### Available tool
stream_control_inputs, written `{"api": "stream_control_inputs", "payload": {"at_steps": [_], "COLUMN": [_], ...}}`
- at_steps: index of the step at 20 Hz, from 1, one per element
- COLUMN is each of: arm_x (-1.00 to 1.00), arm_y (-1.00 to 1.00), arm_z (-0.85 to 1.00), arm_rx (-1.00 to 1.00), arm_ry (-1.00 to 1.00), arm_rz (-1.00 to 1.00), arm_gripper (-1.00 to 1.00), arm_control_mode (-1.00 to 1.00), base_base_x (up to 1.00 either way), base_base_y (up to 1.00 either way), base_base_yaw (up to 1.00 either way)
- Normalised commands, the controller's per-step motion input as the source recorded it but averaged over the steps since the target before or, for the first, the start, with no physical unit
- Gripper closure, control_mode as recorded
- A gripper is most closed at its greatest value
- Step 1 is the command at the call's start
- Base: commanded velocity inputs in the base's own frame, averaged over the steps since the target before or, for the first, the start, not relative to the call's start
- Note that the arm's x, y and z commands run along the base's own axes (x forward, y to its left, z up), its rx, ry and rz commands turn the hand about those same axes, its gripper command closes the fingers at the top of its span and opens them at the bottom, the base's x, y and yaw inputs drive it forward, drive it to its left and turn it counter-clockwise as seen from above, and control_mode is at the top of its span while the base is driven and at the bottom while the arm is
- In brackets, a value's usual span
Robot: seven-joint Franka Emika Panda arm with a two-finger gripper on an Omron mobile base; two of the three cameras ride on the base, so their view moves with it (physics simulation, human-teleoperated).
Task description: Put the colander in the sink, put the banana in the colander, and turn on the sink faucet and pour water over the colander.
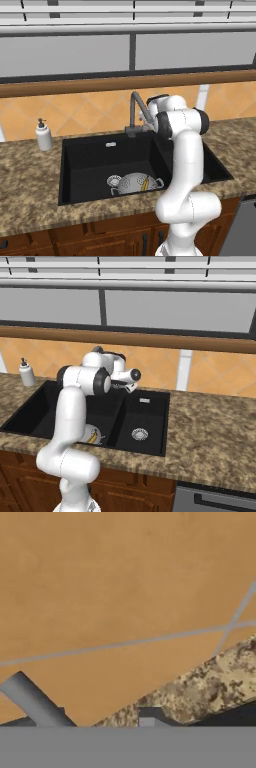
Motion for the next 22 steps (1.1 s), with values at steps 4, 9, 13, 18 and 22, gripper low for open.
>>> {"api": "stream_control_inputs", "payload": {"at_steps": [4,9,13,18,22], "arm_x": [-0.05,-0.07,-0.1,-0.2,-0.18], "arm_y": [-0.86,-0.9,-0.94,-1.0,-0.92], "arm_z": [0.0,0.0,0.0,0.0,0.0], "arm_rx": [0.0,0.0,0.0,0.0,0.0], "arm_ry": [-0.01,0.0,0.0,0.0,0.0], "arm_rz": [-0.1,-0.1,-0.11,-0.09,-0.06], "arm_gripper": [1.0,1.0,1.0,1.0,1.0], "arm_control_mode": [-1.0,-1.0,-1.0,-1.0,-1.0], "base_base_x": [0.0,0.0,0.0,0.0,0.0], "base_base_y": [0.0,0.0,0.0,0.0,0.0], "base_base_yaw": [0.0,0.0,0.0,0.0,0.0]}}
